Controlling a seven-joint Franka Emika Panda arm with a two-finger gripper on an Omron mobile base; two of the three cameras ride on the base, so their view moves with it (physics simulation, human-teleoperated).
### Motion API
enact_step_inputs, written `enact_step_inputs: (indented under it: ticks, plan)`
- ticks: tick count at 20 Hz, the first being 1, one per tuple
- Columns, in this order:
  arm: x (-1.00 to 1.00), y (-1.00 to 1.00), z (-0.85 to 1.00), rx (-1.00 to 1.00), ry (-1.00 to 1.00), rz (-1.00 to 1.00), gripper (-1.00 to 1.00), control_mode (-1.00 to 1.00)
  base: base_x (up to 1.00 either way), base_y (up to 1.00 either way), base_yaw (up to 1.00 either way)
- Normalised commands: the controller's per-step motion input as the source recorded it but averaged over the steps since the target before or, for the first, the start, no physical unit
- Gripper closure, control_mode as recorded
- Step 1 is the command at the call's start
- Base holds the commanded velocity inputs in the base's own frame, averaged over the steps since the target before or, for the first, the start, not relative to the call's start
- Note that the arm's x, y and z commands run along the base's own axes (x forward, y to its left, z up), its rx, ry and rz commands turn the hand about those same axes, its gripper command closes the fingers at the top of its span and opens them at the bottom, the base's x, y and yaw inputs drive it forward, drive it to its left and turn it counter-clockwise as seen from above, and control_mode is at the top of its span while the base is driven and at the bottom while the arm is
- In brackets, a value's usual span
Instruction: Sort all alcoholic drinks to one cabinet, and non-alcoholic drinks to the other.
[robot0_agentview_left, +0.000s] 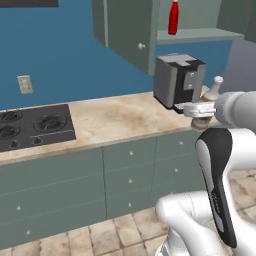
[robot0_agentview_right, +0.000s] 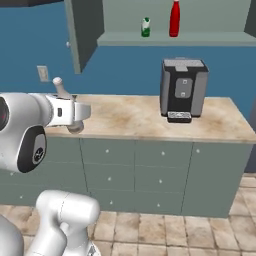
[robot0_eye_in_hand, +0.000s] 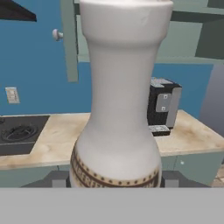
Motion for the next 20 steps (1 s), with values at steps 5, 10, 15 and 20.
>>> enact_step_inputs:
  ticks: [5, 10, 15, 20]
  plan:
    - [0.0, 0.0, 0.0, 0.0, 0.0, 0.0, 1.0, 1.0, -0.11, 0.73, 0.13]
    - [0.0, 0.0, 0.0, 0.0, 0.0, 0.0, 1.0, 1.0, -0.11, 0.76, 0.13]
    - [0.0, 0.0, 0.0, 0.0, 0.0, 0.0, 1.0, 1.0, -0.05, 0.74, 0.09]
    - [0.0, 0.0, 0.0, 0.0, 0.0, 0.0, 1.0, 1.0, -0.02, 0.73, 0.05]
